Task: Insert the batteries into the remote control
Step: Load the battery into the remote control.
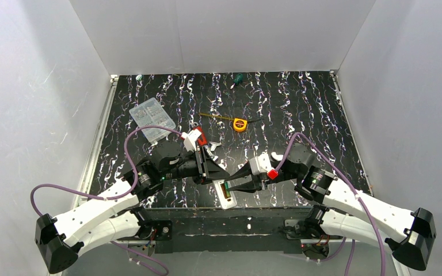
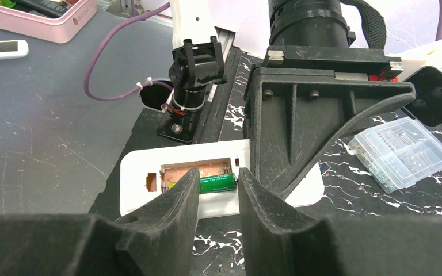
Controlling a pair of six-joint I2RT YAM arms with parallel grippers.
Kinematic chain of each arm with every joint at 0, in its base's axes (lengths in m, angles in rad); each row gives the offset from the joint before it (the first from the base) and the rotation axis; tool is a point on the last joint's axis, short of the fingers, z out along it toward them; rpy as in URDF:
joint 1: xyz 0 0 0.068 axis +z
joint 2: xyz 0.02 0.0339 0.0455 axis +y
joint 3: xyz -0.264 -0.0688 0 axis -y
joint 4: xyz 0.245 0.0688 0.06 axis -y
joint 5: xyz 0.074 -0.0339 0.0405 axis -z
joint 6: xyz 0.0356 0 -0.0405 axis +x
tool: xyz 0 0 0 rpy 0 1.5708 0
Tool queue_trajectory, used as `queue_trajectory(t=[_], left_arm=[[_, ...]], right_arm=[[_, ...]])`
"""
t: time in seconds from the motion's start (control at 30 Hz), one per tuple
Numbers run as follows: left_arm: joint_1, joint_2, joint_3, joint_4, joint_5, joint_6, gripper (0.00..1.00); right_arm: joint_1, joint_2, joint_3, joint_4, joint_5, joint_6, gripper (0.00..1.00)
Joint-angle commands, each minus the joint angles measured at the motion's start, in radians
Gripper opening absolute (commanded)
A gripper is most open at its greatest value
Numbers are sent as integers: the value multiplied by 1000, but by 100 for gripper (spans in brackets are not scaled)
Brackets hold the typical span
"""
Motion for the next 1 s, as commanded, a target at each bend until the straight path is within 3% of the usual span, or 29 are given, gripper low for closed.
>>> queue_trajectory(t=[0.0, 0.27, 0.97], left_arm=[[-6, -9, 50, 52, 45, 7, 0], [-6, -7, 43, 61, 43, 4, 0], [-6, -15, 34, 70, 42, 4, 0]], right_arm=[[-3, -12, -4, 26, 5, -9, 38], [-3, -14, -4, 27, 25, -18, 47], [-3, -20, 29, 45, 29, -15, 49]])
